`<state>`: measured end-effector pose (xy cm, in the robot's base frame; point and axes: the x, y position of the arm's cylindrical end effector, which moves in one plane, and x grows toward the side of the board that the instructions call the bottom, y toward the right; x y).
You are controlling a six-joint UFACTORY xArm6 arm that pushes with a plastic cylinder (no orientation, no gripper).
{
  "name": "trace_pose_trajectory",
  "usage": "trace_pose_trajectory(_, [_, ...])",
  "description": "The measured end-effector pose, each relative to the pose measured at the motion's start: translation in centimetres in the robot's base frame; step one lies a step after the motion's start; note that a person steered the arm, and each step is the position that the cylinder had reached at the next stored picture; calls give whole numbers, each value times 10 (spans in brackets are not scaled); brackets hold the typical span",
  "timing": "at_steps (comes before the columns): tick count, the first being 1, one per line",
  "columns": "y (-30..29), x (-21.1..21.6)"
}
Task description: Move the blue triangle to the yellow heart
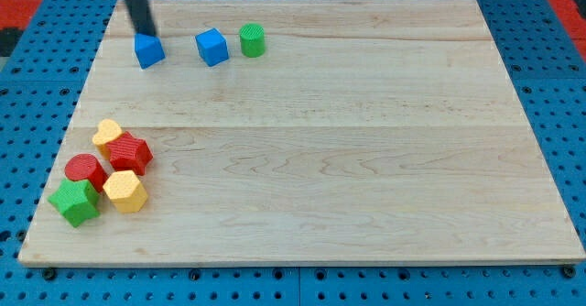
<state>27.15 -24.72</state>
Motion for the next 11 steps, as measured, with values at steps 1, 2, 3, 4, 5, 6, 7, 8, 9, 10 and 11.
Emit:
trace_pose_trajectory(1, [15,62])
trace_pose_trajectory(2, [13,60])
trace_pose_trajectory(3, [-34,25])
trace_pose_trajectory(4, [22,-8])
trace_pose_trajectory(5, [67,57])
trace_pose_trajectory(6, [46,111])
trace_pose_trajectory(7, [42,87])
trace_pose_trajectory(8, [30,75])
trace_pose_trajectory(9, [23,59])
trace_pose_trajectory(10, [-19,53])
trace_pose_trajectory(11, [-10,94])
